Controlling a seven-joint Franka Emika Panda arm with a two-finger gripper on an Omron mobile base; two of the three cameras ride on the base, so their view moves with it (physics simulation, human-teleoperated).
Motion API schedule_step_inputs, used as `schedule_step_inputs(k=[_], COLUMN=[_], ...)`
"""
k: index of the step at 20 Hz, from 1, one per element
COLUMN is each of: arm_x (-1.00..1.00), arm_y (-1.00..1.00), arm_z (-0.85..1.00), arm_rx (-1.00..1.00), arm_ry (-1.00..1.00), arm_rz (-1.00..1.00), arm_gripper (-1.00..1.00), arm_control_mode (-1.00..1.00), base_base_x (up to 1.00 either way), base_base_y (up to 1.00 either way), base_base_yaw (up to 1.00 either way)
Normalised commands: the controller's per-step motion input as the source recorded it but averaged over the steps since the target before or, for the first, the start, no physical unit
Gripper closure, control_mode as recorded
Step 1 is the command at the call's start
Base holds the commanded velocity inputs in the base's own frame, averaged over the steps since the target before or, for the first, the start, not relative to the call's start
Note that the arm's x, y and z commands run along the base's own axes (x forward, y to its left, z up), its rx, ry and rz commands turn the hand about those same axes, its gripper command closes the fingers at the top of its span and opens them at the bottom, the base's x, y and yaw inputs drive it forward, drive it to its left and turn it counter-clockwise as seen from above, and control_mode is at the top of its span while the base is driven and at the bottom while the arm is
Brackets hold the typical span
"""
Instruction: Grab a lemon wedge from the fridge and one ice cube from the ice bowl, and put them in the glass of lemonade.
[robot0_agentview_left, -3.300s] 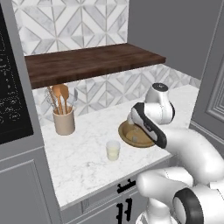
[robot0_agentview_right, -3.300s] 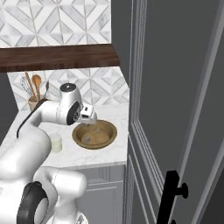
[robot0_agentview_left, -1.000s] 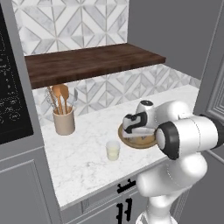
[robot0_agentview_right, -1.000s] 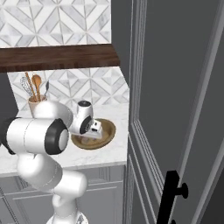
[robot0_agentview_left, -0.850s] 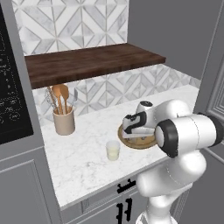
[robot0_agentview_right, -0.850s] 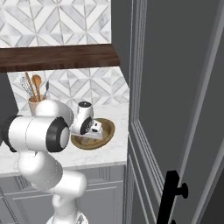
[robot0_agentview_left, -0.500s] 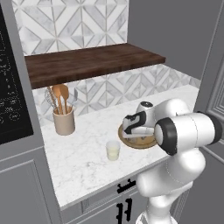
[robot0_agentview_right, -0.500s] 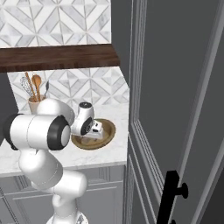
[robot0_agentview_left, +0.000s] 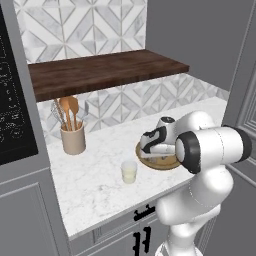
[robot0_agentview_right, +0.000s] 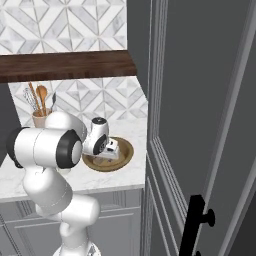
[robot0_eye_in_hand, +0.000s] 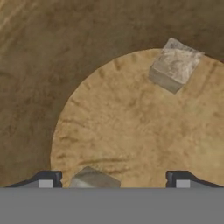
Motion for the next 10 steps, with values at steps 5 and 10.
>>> schedule_step_inputs(k=[5, 10], arm_x=[0.0, 0.0], arm_y=[-0.04, -0.25], arm_z=[-0.02, 0.0], arm_rx=[0.0, 0.0], arm_ry=[0.0, -0.01], arm_rz=[0.0, 0.0], arm_gripper=[-1.0, -1.0], arm_control_mode=[-1.0, -1.0], base_base_x=[0.0, 0.0], base_base_y=[0.0, 0.0], base_base_yaw=[0.0, 0.0])
